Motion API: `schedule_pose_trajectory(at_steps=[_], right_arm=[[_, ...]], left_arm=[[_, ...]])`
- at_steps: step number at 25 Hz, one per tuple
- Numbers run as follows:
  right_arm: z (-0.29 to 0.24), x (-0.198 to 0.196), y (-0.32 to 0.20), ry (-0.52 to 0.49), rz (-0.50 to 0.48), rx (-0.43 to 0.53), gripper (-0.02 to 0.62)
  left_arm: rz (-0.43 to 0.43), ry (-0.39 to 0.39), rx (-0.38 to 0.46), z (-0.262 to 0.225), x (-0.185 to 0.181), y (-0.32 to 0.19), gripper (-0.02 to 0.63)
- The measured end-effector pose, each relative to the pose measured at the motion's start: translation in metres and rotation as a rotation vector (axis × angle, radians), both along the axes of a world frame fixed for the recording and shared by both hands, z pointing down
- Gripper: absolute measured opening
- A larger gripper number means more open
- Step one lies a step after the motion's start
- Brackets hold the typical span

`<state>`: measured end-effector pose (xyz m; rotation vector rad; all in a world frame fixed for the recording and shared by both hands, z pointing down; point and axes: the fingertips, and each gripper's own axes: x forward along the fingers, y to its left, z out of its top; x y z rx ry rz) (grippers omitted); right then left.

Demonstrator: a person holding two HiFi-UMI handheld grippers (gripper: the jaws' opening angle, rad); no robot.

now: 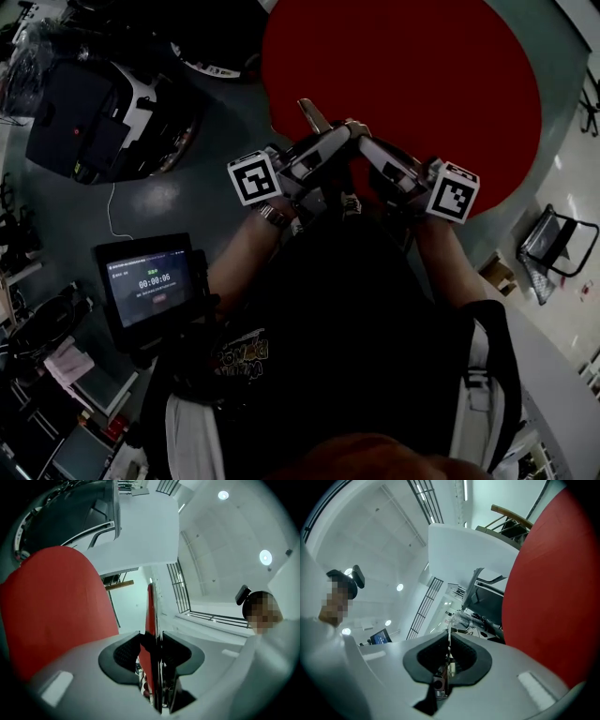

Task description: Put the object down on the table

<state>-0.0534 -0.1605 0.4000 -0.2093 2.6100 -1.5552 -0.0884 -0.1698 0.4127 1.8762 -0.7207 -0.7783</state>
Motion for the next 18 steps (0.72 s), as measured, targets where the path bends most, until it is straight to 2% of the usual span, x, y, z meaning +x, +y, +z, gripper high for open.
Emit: schedule_pose_trajectory(at_steps=[3,7,10,18], right_arm=[[0.0,-0.008,0.01,-0.003,0.011,0.009,0.025],[-0.003,-0.002,0.015,0.006,0.06,0.028,0.032],[-0.009,0.003,0.02,-0.018,0.091,0.037,0.051],[-0.015,0.047,0.033,-0.058,0.26,0.004,0.052]], left_arm=[[0.008,0.035,0.013,0.001,-0.007,0.008,0.158],[0.03,0.1,-0.011,0.001,-0.003,0.015,0.155],[0.04,0.106,-0.007,-0.001,-0.001,0.017,0.155],[0.053,0.148,0.001,-0.013,-0.01,0.022,0.155]])
